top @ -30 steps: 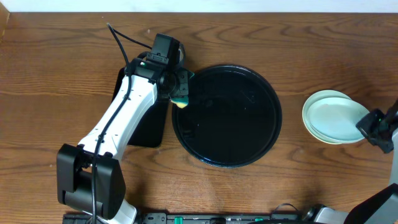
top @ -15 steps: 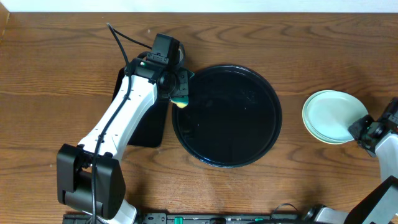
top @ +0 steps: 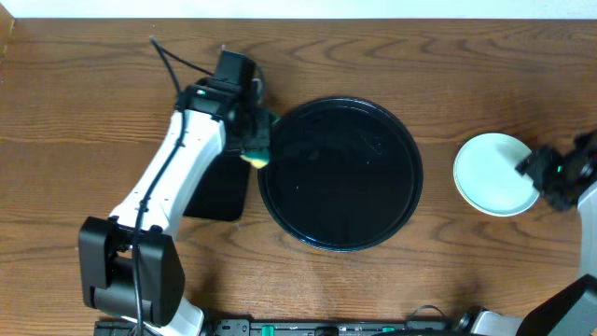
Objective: Clean dirty plates on tray and stack at the side
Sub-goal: 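Lower the green plate onto the plate stack and release, then place the sponge with left gripper into the small black tray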
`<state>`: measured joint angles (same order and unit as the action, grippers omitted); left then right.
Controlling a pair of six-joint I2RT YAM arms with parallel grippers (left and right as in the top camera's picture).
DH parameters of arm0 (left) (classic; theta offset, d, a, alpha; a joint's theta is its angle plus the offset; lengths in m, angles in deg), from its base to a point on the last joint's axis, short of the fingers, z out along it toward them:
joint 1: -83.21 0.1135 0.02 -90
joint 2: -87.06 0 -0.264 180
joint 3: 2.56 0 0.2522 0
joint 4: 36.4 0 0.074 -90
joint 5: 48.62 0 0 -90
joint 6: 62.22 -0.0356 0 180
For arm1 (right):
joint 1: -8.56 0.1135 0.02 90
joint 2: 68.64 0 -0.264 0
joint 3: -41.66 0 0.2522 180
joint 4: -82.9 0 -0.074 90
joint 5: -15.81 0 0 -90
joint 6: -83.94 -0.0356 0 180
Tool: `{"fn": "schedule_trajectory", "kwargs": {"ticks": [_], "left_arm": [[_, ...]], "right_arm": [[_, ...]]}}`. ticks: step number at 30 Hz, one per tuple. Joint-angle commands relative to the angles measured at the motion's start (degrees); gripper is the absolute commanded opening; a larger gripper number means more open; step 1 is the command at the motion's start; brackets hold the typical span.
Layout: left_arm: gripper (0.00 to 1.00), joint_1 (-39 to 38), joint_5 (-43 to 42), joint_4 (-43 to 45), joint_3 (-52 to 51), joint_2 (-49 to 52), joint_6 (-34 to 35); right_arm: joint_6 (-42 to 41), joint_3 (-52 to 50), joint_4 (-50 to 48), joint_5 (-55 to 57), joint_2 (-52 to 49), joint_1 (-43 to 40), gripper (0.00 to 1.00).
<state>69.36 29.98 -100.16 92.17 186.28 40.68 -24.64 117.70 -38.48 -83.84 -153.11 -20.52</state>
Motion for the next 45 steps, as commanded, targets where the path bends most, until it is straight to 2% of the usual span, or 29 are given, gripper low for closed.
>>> {"fn": "schedule_trajectory", "kwargs": {"ticks": [1, 6, 13, 18, 27, 30, 31, 32, 33, 40, 43, 45], "left_arm": [[0.07, 3.91, 0.74, -2.16, 2.38, -0.11, -5.03], [0.08, 8.57, 10.21, -4.07, 1.73, -0.09, -7.3], [0.08, 10.69, 10.91, 1.4, -2.43, 2.6, -18.18], [0.08, 10.69, 11.1, 1.46, -3.08, 6.62, -18.23], [0.08, 10.69, 11.06, 2.95, -3.08, 14.32, -17.53], [0.3, 10.67, 11.04, 3.02, -3.08, 14.8, -17.35], [0.42, 10.67, 11.04, 3.02, -3.06, 14.73, -17.35], [0.66, 10.69, 11.06, 3.02, -3.02, 14.45, -17.35], [0.72, 10.69, 11.04, 2.93, -2.93, 14.32, -17.33], [0.76, 10.67, 11.02, -0.81, 1.07, 9.6, -14.95], [0.77, 10.67, 11.02, -1.07, 1.66, 3.28, -11.02], [0.77, 10.67, 10.99, -1.07, 1.66, 0.35, -8.59]], "right_arm": [[4.46, 5.92, 3.15, -1.81, 0.61, 4.24, 0.71], [5.4, 7.32, 4.07, -0.85, 0.57, 11.26, 0.73], [5.84, 7.3, 4.5, 2.16, 0.55, 19.96, 0.76], [6.05, 7.3, 4.9, 2.36, 0.55, 23.54, 0.78], [6.08, 7.3, 5.95, 2.38, 0.55, 25.31, 0.78], [6.12, 7.3, 6.12, 2.36, 0.55, 25.33, 0.78], [6.45, 7.3, 6.16, 2.32, 0.55, 25.35, 0.78], [6.51, 7.3, 6.19, 2.34, 0.55, 25.4, 0.78], [6.51, 7.3, 6.16, 2.32, 0.55, 25.4, 0.78], [7.61, 7.32, 6.19, 2.29, 0.57, 25.4, 0.78], [7.58, 7.41, 6.14, 2.27, 0.57, 25.4, 0.79], [7.58, 7.96, 6.51, 2.27, 0.59, 25.4, 0.83]]}}
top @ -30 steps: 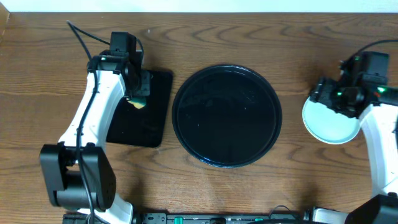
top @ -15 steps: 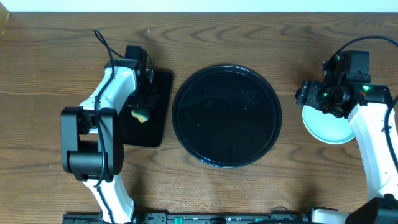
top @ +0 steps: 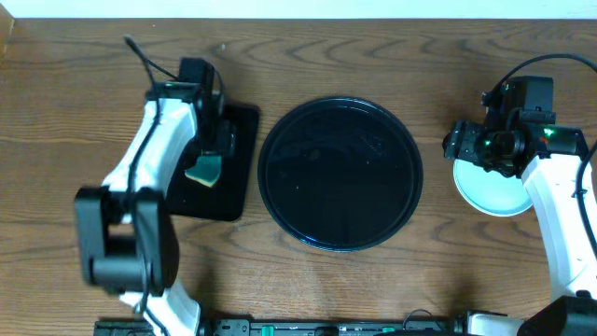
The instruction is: Clean dirty plates on tray and stack at the side
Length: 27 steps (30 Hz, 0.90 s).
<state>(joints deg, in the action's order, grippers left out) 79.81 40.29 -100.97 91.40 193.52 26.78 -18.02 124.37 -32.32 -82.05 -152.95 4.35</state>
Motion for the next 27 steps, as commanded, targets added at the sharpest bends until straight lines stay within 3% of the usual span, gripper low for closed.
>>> {"fn": "schedule_trajectory", "kwargs": {"ticks": [1, 13, 18, 27], "left_arm": [[0.78, 0.22, 0.68, -0.26, 2.43, -7.89, 6.1], [0.85, 0.22, 0.7, -0.31, 2.25, -10.64, 6.03], [0.85, 0.22, 0.7, -0.28, 2.25, -10.64, 6.03], [0.86, 0.22, 0.7, -0.28, 2.21, -10.64, 6.03]], "right_arm": [[0.96, 1.81, 0.9, 0.5, 0.44, 0.52, 0.85], [0.92, 14.19, 10.54, 0.26, 6.51, 0.52, 0.92], [0.92, 14.69, 10.86, 0.28, 13.07, 0.57, 0.99], [0.87, 14.69, 19.93, -0.72, 21.81, 0.57, 0.99]]}}
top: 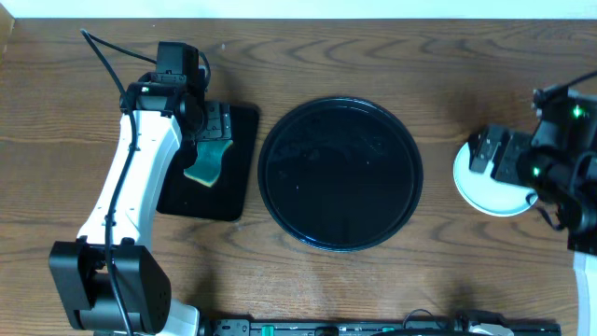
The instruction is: Clean dirty plates on tray and stack at the side
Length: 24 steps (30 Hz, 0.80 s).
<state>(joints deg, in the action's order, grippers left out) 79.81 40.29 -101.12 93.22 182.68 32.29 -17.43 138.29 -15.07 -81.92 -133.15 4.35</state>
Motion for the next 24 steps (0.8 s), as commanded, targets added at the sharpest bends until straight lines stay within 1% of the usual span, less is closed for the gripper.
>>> {"fn": "schedule_trajectory", "kwargs": {"ticks": [1, 4, 6, 12, 15, 20, 22, 24], "left_arm": [[0.86, 0.22, 0.7, -0.15, 0.39, 0.2, 0.52], [0.86, 0.22, 0.7, -0.15, 0.39, 0.2, 0.52], [0.86, 0.22, 0.7, -0.15, 0.39, 0.2, 0.52], [0.86, 0.22, 0.68, -0.15, 0.39, 0.2, 0.52], [0.86, 0.22, 0.7, -0.15, 0.39, 0.2, 0.52], [0.86, 0.22, 0.68, -0.15, 0.39, 0.2, 0.52], [0.86, 0.22, 0.7, -0.15, 0.39, 0.2, 0.52], [0.86, 0.22, 0.7, -0.15, 0.39, 0.2, 0.52]], "right_arm": [[0.28, 0.76, 3.72, -1.55, 2.4, 0.57, 0.99], [0.33, 0.74, 7.06, -1.18, 3.19, 0.55, 0.99], [0.44, 0.74, 7.1, 0.07, 3.23, 0.55, 0.99], [8.48, -0.11, 1.05, -0.09, 3.06, 0.55, 0.99], [9.88, -1.27, -0.22, 0.04, 3.1, 0.55, 0.99], [10.27, -6.58, -3.37, 0.17, 4.94, 0.52, 0.99], [10.25, -10.36, -6.67, 0.17, 6.75, 0.55, 0.99], [10.47, -15.63, -12.81, -0.02, 9.79, 0.55, 0.99]]}}
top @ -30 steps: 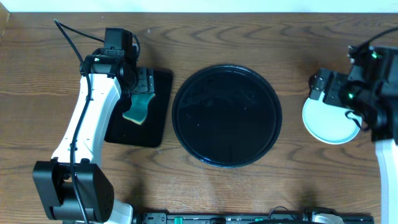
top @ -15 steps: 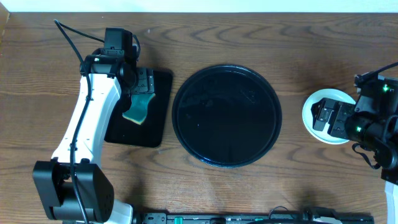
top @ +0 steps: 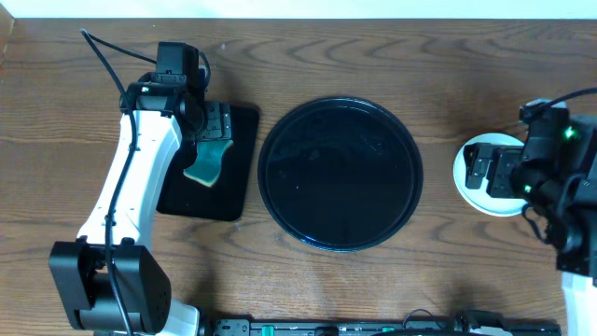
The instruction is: Clean dirty plates on tray and stack at the side
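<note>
The round black tray (top: 340, 174) lies at the table's middle with no plate on it. A white plate (top: 478, 191) sits on the table to its right. My right gripper (top: 492, 175) hovers over that plate and hides its middle; the fingers stand apart, nothing between them. At the left, a green sponge (top: 205, 165) lies on a black mat (top: 219, 201). My left gripper (top: 217, 123) is at the sponge's far end, over the mat, and looks open.
The left arm (top: 131, 196) stretches along the mat's left side from the near edge. The right arm (top: 574, 215) fills the right edge of the table. Bare wood surrounds the tray.
The right gripper has shifted a little toward the near side over the white plate, and the arm sits differently. The left arm and the sponge have not moved.
At first my left gripper held the sponge at the tray's left rim, and the right gripper was at the plate's right rim. Then the sponge hung over the black mat. After that it lay on the mat, with the right gripper over the plate, as now.
</note>
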`<state>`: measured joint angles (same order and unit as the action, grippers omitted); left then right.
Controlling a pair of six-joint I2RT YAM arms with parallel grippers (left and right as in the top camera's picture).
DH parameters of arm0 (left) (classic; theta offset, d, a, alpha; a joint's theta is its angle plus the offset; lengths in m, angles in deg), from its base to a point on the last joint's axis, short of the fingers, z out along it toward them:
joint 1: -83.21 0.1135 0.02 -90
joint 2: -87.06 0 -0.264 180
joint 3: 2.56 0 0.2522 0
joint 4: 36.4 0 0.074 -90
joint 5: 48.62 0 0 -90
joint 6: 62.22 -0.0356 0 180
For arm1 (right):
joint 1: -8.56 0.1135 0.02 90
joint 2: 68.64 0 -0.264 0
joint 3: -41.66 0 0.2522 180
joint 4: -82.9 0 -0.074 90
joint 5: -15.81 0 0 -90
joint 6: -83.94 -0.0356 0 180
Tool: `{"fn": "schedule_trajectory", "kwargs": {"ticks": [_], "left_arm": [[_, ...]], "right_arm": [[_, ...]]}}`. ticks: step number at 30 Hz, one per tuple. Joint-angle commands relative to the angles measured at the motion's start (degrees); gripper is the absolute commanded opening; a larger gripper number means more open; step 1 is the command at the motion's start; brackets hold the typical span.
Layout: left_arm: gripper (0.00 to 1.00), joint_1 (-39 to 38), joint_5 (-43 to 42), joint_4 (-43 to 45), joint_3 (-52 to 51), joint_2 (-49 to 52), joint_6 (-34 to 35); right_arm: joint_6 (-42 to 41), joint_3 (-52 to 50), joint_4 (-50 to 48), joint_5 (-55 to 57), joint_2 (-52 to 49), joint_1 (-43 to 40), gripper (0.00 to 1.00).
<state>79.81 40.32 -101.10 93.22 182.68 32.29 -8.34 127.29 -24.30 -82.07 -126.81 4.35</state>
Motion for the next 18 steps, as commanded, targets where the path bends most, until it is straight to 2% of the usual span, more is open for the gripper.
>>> {"fn": "schedule_trajectory", "kwargs": {"ticks": [1, 9, 18], "left_arm": [[0.86, 0.22, 0.68, -0.17, 0.39, 0.2, 0.52], [0.86, 0.22, 0.68, -0.17, 0.39, 0.2, 0.52], [0.86, 0.22, 0.68, -0.17, 0.39, 0.2, 0.52]], "right_arm": [[2.25, -7.91, -7.76, -0.26, 5.38, 0.57, 0.99], [3.26, -37.35, -41.0, -1.16, 24.2, 2.6, 0.99], [3.23, -62.55, -59.87, 4.02, 46.05, 6.47, 0.99]]}}
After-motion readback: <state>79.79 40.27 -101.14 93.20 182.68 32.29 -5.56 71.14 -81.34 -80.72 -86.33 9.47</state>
